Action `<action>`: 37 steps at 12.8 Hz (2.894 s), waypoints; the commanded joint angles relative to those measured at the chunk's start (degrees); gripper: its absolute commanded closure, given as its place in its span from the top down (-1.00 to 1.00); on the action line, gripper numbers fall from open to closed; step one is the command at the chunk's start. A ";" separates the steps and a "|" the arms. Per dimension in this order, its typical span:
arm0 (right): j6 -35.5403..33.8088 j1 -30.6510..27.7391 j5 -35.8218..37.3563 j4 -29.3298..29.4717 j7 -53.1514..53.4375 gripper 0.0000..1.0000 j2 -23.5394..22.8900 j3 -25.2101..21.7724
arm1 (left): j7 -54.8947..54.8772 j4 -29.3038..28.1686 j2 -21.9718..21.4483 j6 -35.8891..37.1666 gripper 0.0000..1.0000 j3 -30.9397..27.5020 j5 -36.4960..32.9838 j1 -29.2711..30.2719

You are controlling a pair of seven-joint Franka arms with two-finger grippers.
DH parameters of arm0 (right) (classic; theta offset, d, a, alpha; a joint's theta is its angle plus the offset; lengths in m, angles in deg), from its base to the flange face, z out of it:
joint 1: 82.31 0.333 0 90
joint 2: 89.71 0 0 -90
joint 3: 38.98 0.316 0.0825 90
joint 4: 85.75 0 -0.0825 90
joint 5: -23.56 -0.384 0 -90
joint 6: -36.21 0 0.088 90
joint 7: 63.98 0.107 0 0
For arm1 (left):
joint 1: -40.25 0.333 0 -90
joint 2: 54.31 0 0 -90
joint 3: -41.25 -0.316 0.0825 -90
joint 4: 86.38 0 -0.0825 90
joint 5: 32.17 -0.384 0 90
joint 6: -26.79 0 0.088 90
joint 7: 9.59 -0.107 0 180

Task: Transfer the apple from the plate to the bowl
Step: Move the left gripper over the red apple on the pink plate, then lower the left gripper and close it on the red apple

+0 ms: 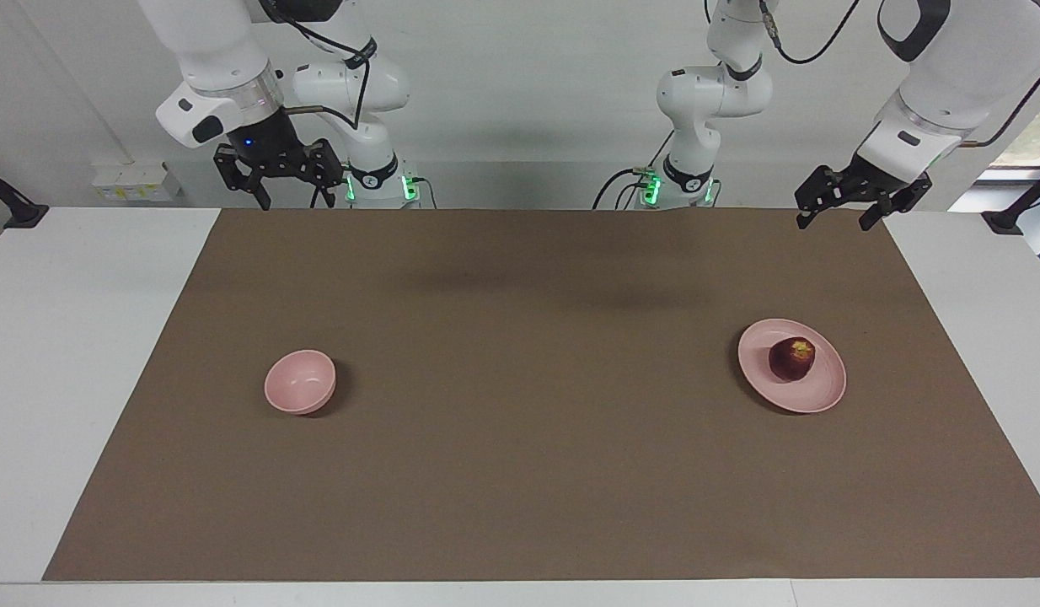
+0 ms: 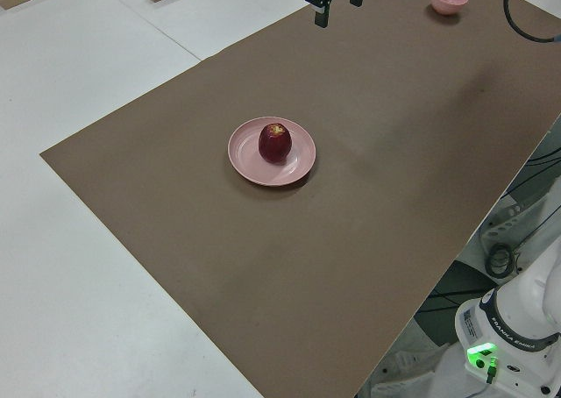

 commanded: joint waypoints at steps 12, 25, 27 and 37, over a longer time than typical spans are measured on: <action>-0.50 -0.57 -0.18 0.98 -1.05 1.00 -0.56 0.20 | -0.79 0.89 0.24 -0.33 1.00 -0.08 -0.84 0.43; -0.41 -0.57 -0.18 0.98 -1.05 1.00 -0.56 0.20 | -3.95 -12.54 3.84 -20.52 1.00 -0.25 -0.75 5.17; -0.41 -0.57 -0.18 0.98 -1.05 1.00 -0.56 0.11 | -5.18 -15.70 4.55 -25.01 1.00 -0.25 -0.84 6.41; -0.41 -0.57 -0.18 0.98 -1.05 1.00 -0.48 0.20 | -4.49 -27.48 11.40 -44.78 1.00 -0.25 -0.75 6.41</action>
